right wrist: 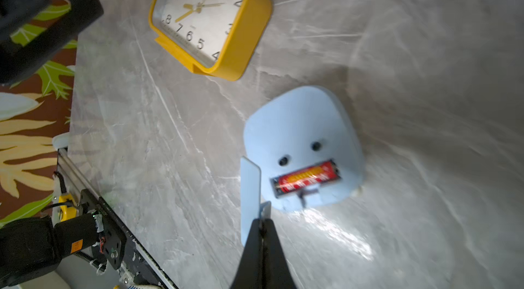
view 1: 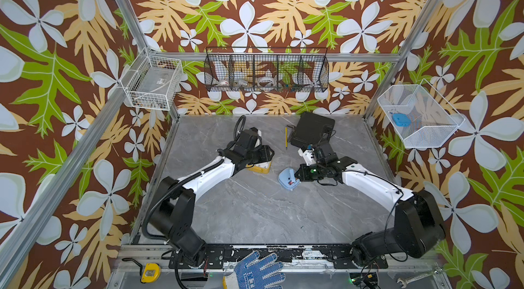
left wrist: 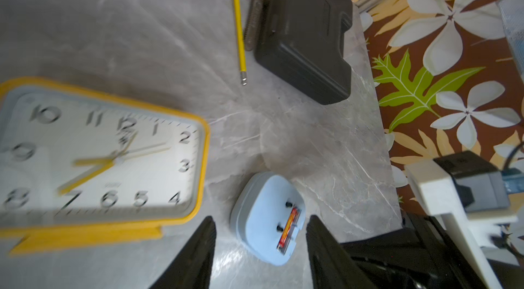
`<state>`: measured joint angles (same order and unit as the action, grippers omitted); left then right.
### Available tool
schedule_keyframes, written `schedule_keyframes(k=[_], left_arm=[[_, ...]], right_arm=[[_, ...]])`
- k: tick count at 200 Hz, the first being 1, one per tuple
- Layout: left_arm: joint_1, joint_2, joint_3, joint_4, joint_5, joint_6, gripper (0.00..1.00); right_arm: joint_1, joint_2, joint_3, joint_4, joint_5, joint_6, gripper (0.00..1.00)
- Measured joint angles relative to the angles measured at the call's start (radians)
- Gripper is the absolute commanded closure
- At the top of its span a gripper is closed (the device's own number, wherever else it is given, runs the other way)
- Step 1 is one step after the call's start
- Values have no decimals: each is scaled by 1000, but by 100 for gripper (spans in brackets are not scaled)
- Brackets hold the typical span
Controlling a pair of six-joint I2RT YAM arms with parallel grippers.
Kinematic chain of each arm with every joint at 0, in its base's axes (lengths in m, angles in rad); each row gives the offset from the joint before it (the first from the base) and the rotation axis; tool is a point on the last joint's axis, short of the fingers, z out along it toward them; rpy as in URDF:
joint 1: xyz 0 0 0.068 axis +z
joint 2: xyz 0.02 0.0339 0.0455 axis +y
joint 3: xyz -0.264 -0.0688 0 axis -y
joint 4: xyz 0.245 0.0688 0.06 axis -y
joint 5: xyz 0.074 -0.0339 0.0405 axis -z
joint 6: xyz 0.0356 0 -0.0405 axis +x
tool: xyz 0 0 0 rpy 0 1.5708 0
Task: Insert the battery into the alarm
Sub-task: Pick up the cover from the center of the board, then adjust the alarm at the center of the board.
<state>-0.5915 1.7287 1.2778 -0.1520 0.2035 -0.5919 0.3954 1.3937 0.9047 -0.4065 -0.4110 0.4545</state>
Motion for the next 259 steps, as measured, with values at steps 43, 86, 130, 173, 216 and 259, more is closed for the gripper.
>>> schedule_keyframes(k=[43,86,130,173,216,259], left_arm=[[-93,335,417,-163,-11,164,47],[-145,527,647,-316,-30,267,50],[-168,589,671,-410,-34,286,54],[-189,603,656,-456,-31,292,56],[-189,578,570,-464,-49,275,58],[-148,485,427,-410,-63,193,59]], right_arm=[[-105,-156,-170,-15,28,46,100],[-114,-207,-241,-32,45,69,100],[-118,-203,-272,-21,51,80,100],[-118,-203,-292,10,45,88,100],[-117,-206,-303,17,40,90,100],[-115,-199,-303,28,40,90,100]])
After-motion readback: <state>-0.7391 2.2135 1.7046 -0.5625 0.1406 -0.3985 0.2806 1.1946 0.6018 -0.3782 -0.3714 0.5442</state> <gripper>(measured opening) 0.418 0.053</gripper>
